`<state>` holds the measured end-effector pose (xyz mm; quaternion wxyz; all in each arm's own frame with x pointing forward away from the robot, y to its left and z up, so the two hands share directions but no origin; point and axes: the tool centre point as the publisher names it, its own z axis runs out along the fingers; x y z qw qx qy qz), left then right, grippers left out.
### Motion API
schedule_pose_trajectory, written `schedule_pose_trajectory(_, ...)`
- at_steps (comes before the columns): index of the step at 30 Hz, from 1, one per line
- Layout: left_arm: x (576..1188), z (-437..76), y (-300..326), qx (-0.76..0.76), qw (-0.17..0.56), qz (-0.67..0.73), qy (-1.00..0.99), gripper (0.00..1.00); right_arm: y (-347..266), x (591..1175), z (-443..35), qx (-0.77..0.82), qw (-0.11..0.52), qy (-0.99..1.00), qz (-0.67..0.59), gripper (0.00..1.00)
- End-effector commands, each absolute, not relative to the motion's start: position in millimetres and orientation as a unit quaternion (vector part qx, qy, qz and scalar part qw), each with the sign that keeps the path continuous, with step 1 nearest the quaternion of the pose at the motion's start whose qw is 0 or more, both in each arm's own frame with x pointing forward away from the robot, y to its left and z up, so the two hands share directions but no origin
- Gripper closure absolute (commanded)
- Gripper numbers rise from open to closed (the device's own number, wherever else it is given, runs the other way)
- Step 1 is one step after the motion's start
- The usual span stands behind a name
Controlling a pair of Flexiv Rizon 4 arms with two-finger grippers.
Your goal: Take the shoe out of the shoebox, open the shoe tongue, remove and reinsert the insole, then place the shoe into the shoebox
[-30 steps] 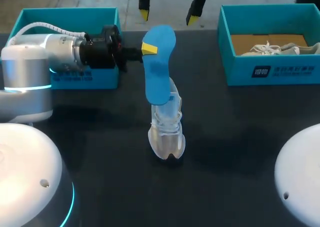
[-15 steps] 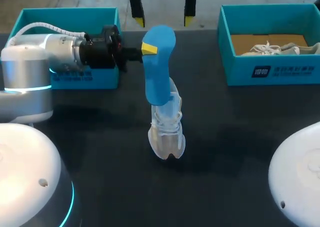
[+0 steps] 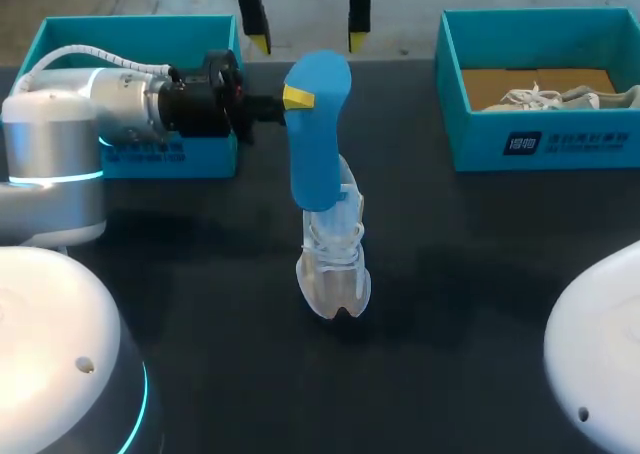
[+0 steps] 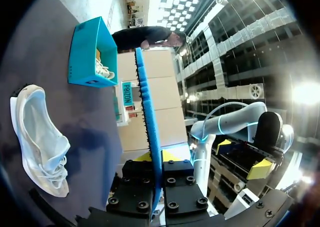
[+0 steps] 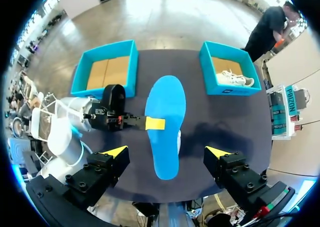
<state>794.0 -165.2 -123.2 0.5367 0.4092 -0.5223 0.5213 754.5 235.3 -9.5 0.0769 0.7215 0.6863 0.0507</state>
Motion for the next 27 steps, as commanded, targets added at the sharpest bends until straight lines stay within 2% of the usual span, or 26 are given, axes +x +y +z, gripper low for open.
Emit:
schedule_pose_trajectory(1, 793, -123, -165, 0.410, 0.536, 0.521, -0.523, 1.00, 218, 752, -15, 0.718, 0.036, 0.689, 0.087, 0.00)
schedule_pose_trajectory(20, 793, -123, -165, 0.410, 0.536, 0.521, -0.523, 1.00, 180, 743, -16, 0.697, -0.076, 0.679, 0.217, 0.00)
schedule_pose_trajectory(27, 793, -123, -165, 0.410, 0.536, 0.521, -0.523, 1.00, 164, 738, -25, 0.680, -0.141, 0.658, 0.290, 0.00)
